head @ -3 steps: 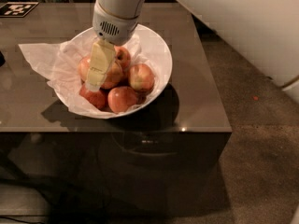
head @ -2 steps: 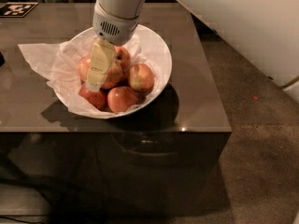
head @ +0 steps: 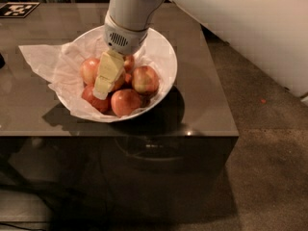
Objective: Pick apple from white bowl
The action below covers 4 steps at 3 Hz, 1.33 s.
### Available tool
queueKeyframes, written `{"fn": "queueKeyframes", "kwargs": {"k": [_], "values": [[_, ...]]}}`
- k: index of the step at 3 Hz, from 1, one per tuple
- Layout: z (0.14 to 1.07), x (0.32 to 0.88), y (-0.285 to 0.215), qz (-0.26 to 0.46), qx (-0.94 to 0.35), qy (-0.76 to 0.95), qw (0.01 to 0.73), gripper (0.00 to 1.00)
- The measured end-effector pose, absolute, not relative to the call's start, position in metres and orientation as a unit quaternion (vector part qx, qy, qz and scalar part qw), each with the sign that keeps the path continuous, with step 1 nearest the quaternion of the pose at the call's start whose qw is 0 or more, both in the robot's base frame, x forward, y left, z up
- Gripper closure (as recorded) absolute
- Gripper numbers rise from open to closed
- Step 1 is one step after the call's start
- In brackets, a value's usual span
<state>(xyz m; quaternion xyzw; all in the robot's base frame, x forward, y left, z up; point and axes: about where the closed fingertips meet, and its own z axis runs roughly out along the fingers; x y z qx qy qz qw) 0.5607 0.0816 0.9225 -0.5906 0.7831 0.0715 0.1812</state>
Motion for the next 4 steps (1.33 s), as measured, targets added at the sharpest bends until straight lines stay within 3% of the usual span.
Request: {"fn": "queueKeyframes", "kwargs": {"k": [3, 4], "values": [[0.9082, 0.5703, 0.0788, 0.086, -0.586, 0.788, 0.171, 0.00], [0.9082, 0.5703, 0.0788, 0.086, -0.586, 0.788, 0.171, 0.19]]}}
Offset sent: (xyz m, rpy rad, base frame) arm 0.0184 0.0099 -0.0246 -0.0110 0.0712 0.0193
